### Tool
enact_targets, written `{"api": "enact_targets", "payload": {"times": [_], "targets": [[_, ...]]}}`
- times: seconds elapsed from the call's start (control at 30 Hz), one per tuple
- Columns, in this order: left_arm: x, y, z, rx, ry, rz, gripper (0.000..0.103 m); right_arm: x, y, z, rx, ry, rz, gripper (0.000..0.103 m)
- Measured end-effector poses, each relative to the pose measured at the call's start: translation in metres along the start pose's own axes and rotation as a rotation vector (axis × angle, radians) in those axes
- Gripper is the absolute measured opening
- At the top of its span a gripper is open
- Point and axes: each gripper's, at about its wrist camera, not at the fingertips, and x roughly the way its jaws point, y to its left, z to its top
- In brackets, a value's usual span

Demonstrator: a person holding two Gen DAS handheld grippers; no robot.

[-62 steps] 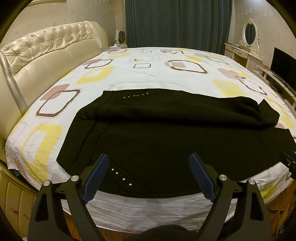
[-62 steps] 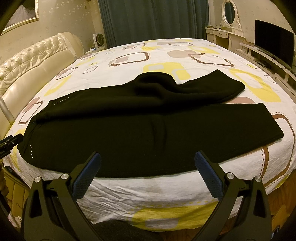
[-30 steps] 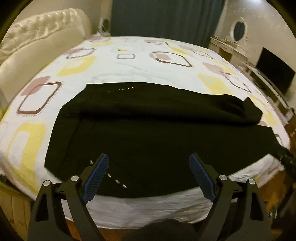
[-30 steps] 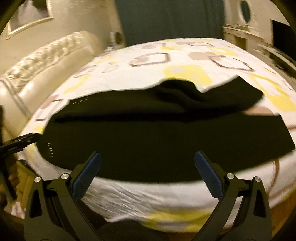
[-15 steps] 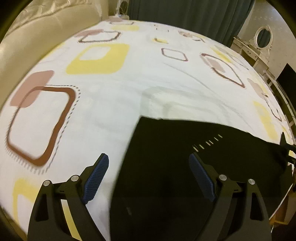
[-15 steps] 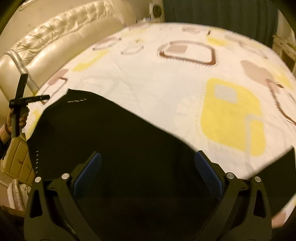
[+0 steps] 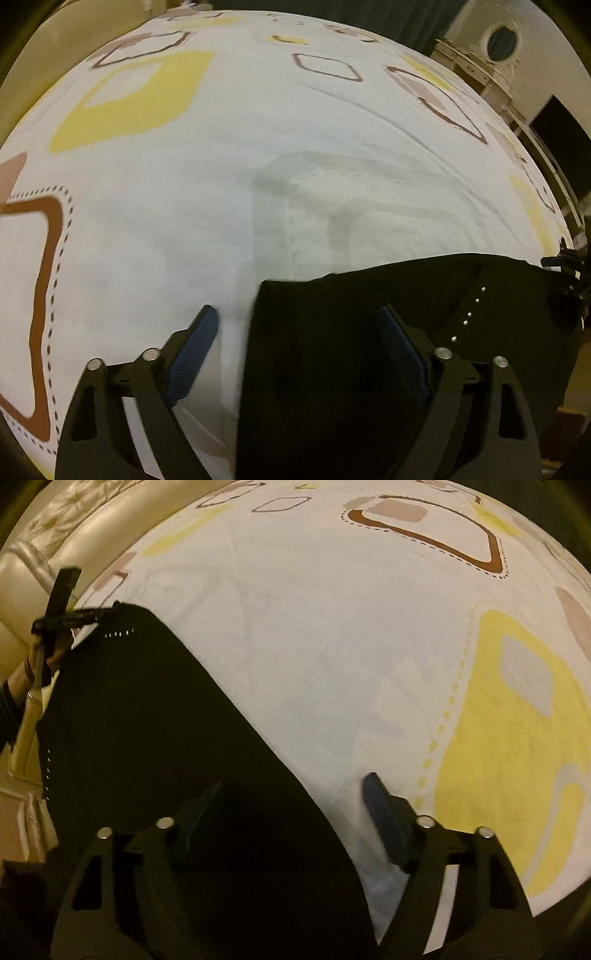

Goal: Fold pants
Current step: 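Grasp the pants waistband with the right gripper while the left gripper grasps the other waistband corner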

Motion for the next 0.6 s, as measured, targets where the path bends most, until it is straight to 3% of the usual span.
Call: {"api": "enact_targets", "payload": {"times": [0.03,0.07,0.1,0.13,0.23,0.4,0.6], "targets": [[0.001,0.001,0.002,0.002,0.001,0.009,0.059,-0.001,0.001,-0.001,-0.002,0.000,0.015,0.040],[0.001,0.001,0.003,0.000,0.006,0.011,0.052,-0.002,0.000,-0.001,0.001,0.001,0.034,0.015],[0.000,0.001,0.004,0.000,0.009,0.002,0.040,-0.003,0.000,-0.003,0.012,0.008,0.063,0.007],[-0.002,-0.001,0.004,0.008,0.013,-0.015,0.034,-0.004,0.002,-0.004,0.011,0.012,0.058,0.007],[-0.011,-0.003,0.011,0.020,-0.017,0.009,0.032,-0.013,0.009,-0.004,-0.007,-0.022,-0.007,0.006],[-0.060,-0.010,0.011,0.004,-0.156,-0.019,0.032,-0.045,0.028,-0.001,-0.014,-0.159,-0.106,0.006],[-0.117,-0.017,-0.023,-0.009,-0.279,-0.086,0.032,-0.104,0.082,-0.049,-0.113,-0.338,-0.246,0.006]]}}
